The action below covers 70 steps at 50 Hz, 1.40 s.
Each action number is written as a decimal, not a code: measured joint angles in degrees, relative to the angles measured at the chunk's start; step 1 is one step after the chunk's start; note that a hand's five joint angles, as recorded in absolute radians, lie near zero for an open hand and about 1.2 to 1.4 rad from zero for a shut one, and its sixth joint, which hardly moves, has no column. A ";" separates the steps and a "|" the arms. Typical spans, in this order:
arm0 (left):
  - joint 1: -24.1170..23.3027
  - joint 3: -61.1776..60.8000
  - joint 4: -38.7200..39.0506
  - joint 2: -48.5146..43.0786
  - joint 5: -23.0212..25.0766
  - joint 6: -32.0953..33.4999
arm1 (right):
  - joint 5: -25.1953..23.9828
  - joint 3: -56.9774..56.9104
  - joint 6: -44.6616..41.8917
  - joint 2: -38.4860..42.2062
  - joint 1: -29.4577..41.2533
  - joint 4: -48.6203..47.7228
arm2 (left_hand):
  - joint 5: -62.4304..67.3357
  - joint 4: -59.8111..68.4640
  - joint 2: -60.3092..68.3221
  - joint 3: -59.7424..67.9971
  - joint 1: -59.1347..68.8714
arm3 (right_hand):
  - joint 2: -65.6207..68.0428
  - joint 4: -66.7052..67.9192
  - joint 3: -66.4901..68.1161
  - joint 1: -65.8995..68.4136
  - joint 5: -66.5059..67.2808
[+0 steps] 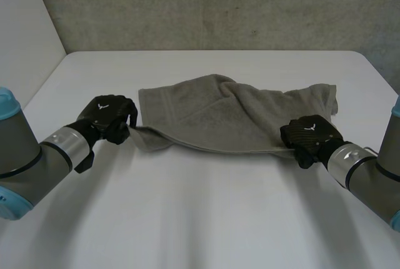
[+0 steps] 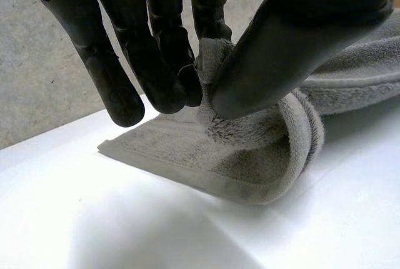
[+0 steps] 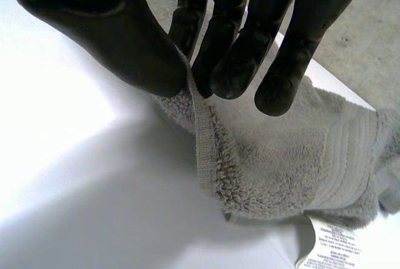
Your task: Fold the towel.
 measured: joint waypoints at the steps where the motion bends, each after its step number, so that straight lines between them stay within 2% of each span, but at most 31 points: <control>1: 0.06 -0.28 0.06 0.06 -0.02 -0.02 | 0.37 0.08 0.32 0.04 0.05 -0.18 | 0.00 0.00 0.00 0.00 0.00 | 0.00 0.00 0.00 0.00 0.00; 5: 0.34 -0.97 0.26 0.16 -0.09 -0.02 | 1.15 0.25 1.71 0.07 0.28 -0.71 | -0.19 -1.16 -0.18 -0.30 -0.01 | 0.00 0.00 0.00 0.00 0.00; 6: 0.57 -1.20 0.30 0.18 -0.10 -0.01 | 1.28 0.30 2.25 0.05 0.36 -0.84 | -3.46 -6.04 -4.25 -4.51 -3.64 | 0.00 0.00 0.00 0.00 0.00; 7: 0.87 -1.43 0.33 0.18 -0.10 0.04 | 1.37 0.38 2.87 0.02 0.43 -0.96 | -14.29 -17.49 -15.55 -15.68 -14.35 | 0.00 0.00 0.00 0.00 0.00; 8: 1.02 -1.57 0.33 0.18 -0.09 0.08 | 1.38 0.42 3.16 0.00 0.45 -1.00 | -20.44 -22.37 -21.75 -20.46 -20.35 | 0.00 0.00 0.00 0.00 0.00; 10: 1.69 -2.17 0.31 0.19 -0.07 0.44 | 1.37 0.61 4.27 -0.08 0.55 -1.14 | -43.54 -44.58 -43.37 -42.57 -41.66 | 0.00 0.00 0.00 0.00 0.00; 13: 2.26 -3.00 0.23 0.26 -0.02 1.63 | 1.28 0.84 5.37 -0.15 0.65 -1.23 | -59.24 -59.60 -58.29 -58.14 -55.42 | 0.00 0.00 0.00 0.00 0.00; 15: 2.39 -3.57 0.17 0.44 -0.02 2.81 | 1.23 0.95 5.81 -0.16 0.70 -1.26 | -61.10 -61.13 -59.43 -59.91 -56.47 | 0.00 0.00 0.00 0.00 0.00; 20: 2.03 -5.22 -0.15 2.22 -0.17 6.58 | 1.14 1.26 6.32 -0.14 0.81 -1.28 | -61.62 -61.47 -59.79 -60.63 -56.87 | 0.00 0.00 0.00 0.00 0.00; 26: 0.41 -5.71 -0.72 5.96 -0.51 7.08 | 1.13 1.52 6.29 -0.02 0.81 -1.32 | -61.79 -61.78 -60.10 -60.63 -57.18 | 0.00 0.00 0.00 0.00 0.00; 39: -6.88 -2.72 -6.90 9.43 -1.78 -2.51 | 1.13 1.87 6.23 0.10 0.80 -1.34 | -61.79 -61.78 -60.10 -60.63 -57.21 | 0.00 0.00 0.00 0.00 0.00; 44: -8.25 -1.03 -8.25 7.11 -5.64 -3.84 | 1.13 1.98 6.23 0.08 0.82 -1.34 | -61.77 -61.78 -60.10 -60.63 -57.21 | 0.00 0.00 0.00 0.00 0.00; 52: -10.78 4.97 -8.74 -1.74 -18.41 -2.76 | 1.14 2.10 6.23 0.01 0.78 -1.33 | -59.20 -61.38 -59.50 -60.08 -56.99 | 0.00 0.00 0.00 0.00 0.00; 58: -11.35 8.71 -8.68 -5.97 -21.48 -2.05 | 1.14 2.23 6.22 0.01 0.78 -1.33 | -48.05 -50.72 -48.15 -48.96 -47.33 | 0.00 0.00 0.00 0.00 0.00; 65: -11.44 11.74 -8.48 -9.14 -21.44 -2.21 | 1.26 2.24 6.15 0.04 0.79 -1.30 | -31.22 -33.17 -30.70 -31.55 -29.40 | 0.00 0.00 0.00 0.00 0.00; 70: -11.48 12.83 -8.55 -10.81 -21.21 -2.48 | 1.47 2.17 6.19 0.02 0.54 -1.21 | -25.15 -26.98 -24.89 -25.85 -23.58 | 0.00 0.00 0.00 0.00 0.00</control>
